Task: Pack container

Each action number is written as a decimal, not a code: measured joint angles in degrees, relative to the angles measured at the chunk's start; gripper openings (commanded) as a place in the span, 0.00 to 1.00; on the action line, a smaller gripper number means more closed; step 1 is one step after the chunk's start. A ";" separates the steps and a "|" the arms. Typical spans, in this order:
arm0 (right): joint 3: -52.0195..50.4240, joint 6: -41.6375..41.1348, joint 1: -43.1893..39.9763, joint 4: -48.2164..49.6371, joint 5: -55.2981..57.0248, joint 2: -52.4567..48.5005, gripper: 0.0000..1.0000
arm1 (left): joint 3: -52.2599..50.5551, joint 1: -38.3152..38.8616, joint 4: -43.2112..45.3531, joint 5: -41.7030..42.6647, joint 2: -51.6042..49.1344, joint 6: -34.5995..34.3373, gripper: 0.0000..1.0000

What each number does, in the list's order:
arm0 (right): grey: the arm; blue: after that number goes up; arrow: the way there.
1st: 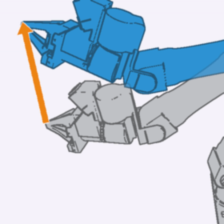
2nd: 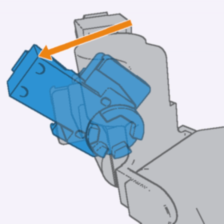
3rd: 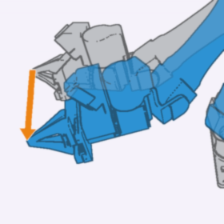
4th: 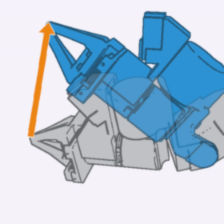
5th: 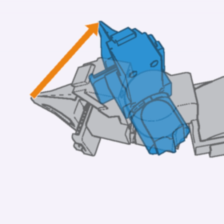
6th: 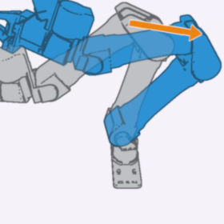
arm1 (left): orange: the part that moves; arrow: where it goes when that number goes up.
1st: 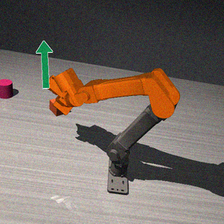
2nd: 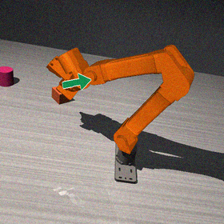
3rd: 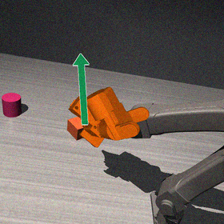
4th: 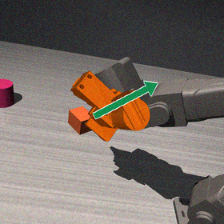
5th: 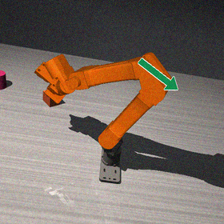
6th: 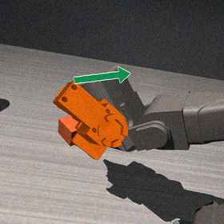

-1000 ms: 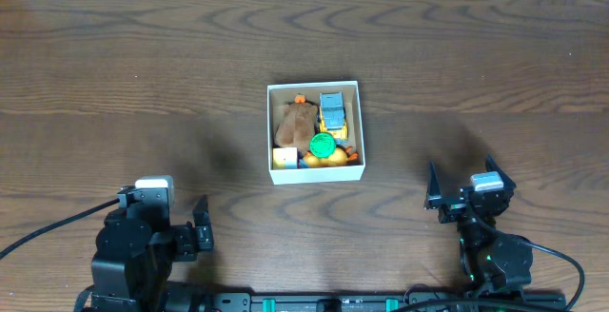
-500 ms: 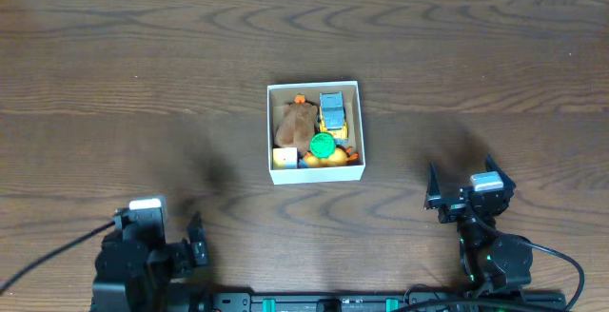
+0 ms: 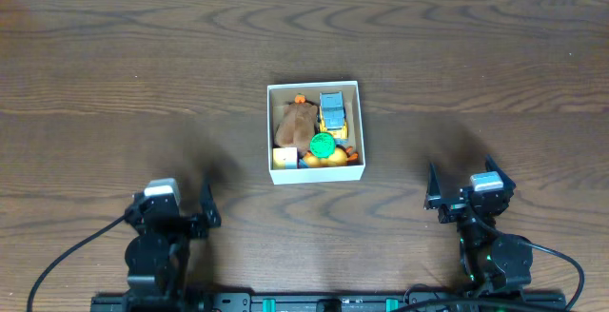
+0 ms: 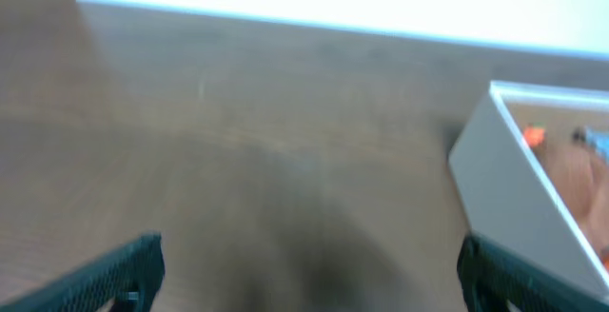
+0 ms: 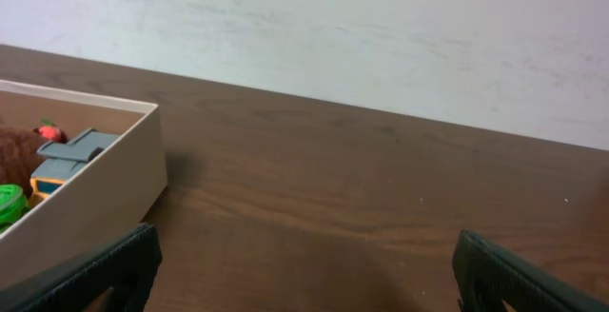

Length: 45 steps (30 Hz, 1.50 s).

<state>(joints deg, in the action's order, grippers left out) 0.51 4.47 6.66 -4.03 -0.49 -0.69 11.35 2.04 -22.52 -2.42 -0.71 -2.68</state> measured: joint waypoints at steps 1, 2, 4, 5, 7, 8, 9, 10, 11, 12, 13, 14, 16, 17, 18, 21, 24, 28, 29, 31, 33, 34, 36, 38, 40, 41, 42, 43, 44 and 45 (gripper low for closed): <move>0.00 0.00 0.00 -0.02 0.00 0.00 0.99 | -1.77 -0.09 4.39 0.11 0.07 0.13 0.98; 0.00 0.00 0.00 0.00 0.00 0.00 0.99 | -3.43 -0.13 8.44 0.11 0.11 0.33 0.98; 0.00 0.00 0.00 0.00 0.00 0.00 0.99 | -6.10 -0.13 15.08 0.11 0.15 1.09 0.98; 0.00 0.00 0.00 -0.02 0.00 0.00 0.99 | -7.43 -0.13 18.08 0.13 0.13 1.51 0.98; 0.00 0.00 0.00 -0.02 0.00 0.00 0.99 | -9.44 -0.13 22.12 0.22 0.13 2.36 0.98; 0.00 0.00 0.00 0.00 0.00 0.00 0.99 | -10.23 -0.13 23.15 0.28 0.13 2.82 0.98; 0.00 0.00 0.00 0.00 0.00 0.00 0.99 | -10.64 -0.13 23.23 0.31 0.13 3.23 0.98; 0.00 0.00 0.00 0.00 0.00 0.00 0.99 | -10.93 -0.13 23.67 0.31 0.11 4.00 0.98; 0.00 0.00 0.00 0.00 0.00 0.00 0.99 | -10.93 -0.13 23.93 0.28 0.13 4.55 0.98; 0.00 0.00 0.00 0.00 0.00 0.00 0.99 | -10.93 -0.13 24.09 0.31 0.13 5.14 0.98; 0.00 0.00 0.00 0.00 0.00 0.00 0.99 | -10.93 -0.13 23.96 0.28 0.13 5.68 0.98; 0.00 0.00 0.00 0.00 0.00 0.00 0.99 | -10.93 -0.13 23.52 0.31 0.13 6.01 0.98; 0.00 0.00 0.00 0.00 0.00 0.00 0.99 | -10.88 -0.13 22.91 0.55 0.13 6.23 0.98; 0.00 0.00 0.00 0.00 0.00 0.00 0.99 | -10.78 -0.13 22.27 0.98 0.13 6.23 0.98; 0.00 0.00 0.00 -0.02 0.00 0.00 0.99 | -10.64 -0.13 21.75 1.44 0.13 6.21 0.98; 0.00 0.00 0.00 0.00 0.00 0.00 0.99 | -10.34 -0.13 21.22 2.62 0.13 5.92 0.98; 0.00 0.00 0.00 0.00 0.00 0.00 0.99 | -10.27 -0.15 21.05 3.23 0.13 5.11 0.98; 0.00 0.00 0.00 0.00 0.00 0.00 0.99 | -10.25 -0.74 21.00 3.52 0.13 4.39 0.98; 0.00 0.00 0.00 0.00 0.00 0.00 0.99 | -10.25 -0.79 21.00 3.52 0.13 4.28 0.98; 0.00 0.00 0.00 0.00 0.00 0.00 0.99 | -10.25 -0.83 20.98 3.54 0.13 4.17 0.98; 0.00 0.00 0.00 0.00 0.00 0.00 0.99 | -10.25 -0.83 20.98 3.54 0.13 4.17 0.98; 0.00 0.00 0.00 0.00 0.00 0.00 0.99 | -10.25 -0.83 20.98 3.54 0.13 4.17 0.98; 0.00 0.00 0.00 0.00 0.00 0.00 0.99 | -10.25 -0.83 20.98 3.54 0.13 4.17 0.98; 0.00 0.00 0.00 0.00 0.00 0.00 0.99 | -10.25 -0.83 20.98 3.54 0.13 4.17 0.98; 0.00 0.00 0.00 0.00 0.00 0.00 0.99 | -10.25 -0.83 20.98 3.54 0.13 4.17 0.98; 0.00 0.00 0.00 0.00 0.00 0.00 0.99 | -10.25 -0.83 20.98 3.54 0.13 4.17 0.98; 0.00 0.00 0.00 0.00 0.00 0.00 0.99 | -10.25 -0.83 20.98 3.54 0.13 4.17 0.98; 0.00 0.00 0.00 0.00 0.00 0.00 0.99 | -10.25 -0.83 20.98 3.54 0.13 4.17 0.98; 0.00 0.00 0.00 0.00 0.00 0.00 0.99 | -10.25 -0.83 20.98 3.54 0.13 4.17 0.98; 0.00 0.00 0.00 0.00 0.00 0.00 0.99 | -10.25 -0.83 20.98 3.54 0.13 4.15 0.98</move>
<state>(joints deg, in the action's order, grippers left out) 0.51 4.47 6.66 -4.03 -0.49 -0.69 1.10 1.21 -1.54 1.13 -0.58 1.48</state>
